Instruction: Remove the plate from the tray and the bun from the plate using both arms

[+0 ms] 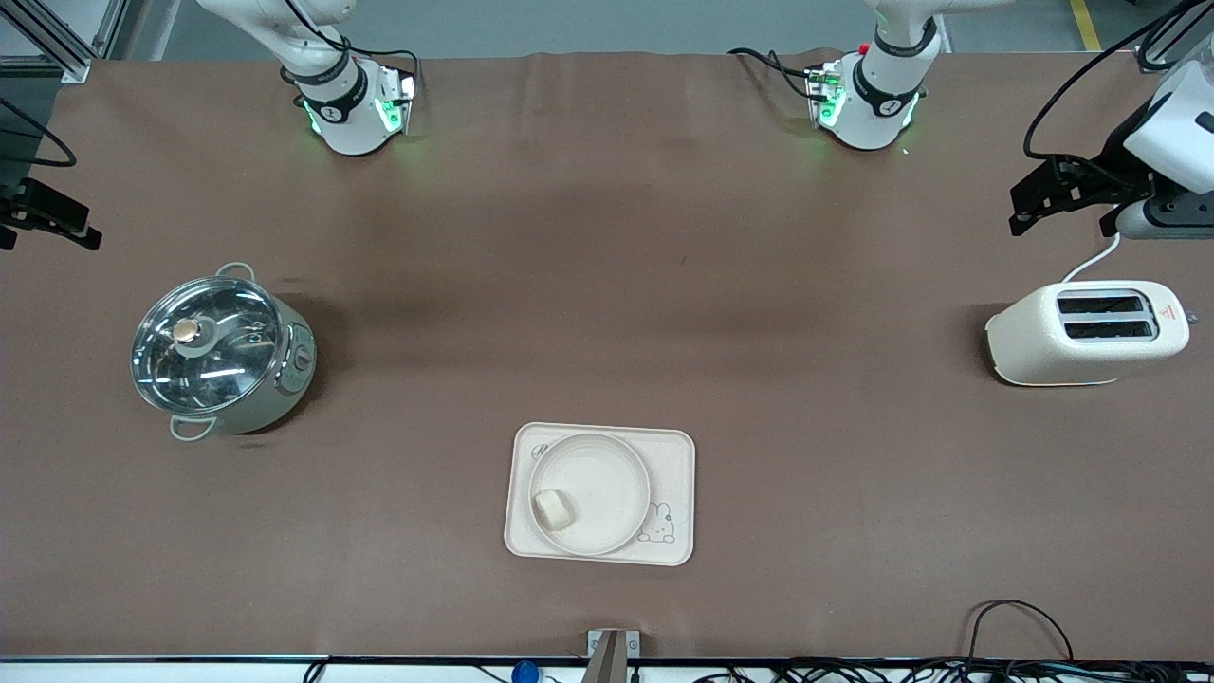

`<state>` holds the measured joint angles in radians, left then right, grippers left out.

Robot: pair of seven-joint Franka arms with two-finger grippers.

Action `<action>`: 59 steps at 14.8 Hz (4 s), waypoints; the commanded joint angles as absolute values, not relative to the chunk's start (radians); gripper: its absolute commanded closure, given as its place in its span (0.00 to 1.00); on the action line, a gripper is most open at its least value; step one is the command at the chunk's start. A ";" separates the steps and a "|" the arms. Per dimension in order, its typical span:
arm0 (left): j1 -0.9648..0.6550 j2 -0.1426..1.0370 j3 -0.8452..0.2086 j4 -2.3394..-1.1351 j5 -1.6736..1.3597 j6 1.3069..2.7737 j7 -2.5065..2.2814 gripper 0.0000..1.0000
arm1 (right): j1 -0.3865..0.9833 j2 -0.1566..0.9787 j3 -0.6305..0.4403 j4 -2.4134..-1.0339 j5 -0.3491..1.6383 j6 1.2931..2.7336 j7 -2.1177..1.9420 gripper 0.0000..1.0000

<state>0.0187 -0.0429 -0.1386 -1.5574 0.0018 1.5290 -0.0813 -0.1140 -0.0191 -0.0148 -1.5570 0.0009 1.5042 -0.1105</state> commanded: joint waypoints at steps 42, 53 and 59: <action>0.020 0.038 -0.138 -1.506 -0.009 1.523 -0.081 0.00 | 0.449 0.847 -0.006 -1.324 0.351 2.375 0.696 0.08; 0.057 0.029 -0.138 -1.503 -0.012 1.513 -0.069 0.00 | 0.479 0.963 -0.006 -1.244 0.353 2.431 0.719 0.51; 0.057 0.032 -0.138 -1.505 -0.014 1.513 -0.071 0.00 | 0.482 0.982 -0.005 -1.236 0.354 2.456 0.723 0.68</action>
<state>0.0548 0.0335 -0.1377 -1.5166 -0.0053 1.5279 -0.0779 0.4701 0.9637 0.0020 -1.2664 0.3390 2.4511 0.7056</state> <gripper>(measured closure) 0.000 0.626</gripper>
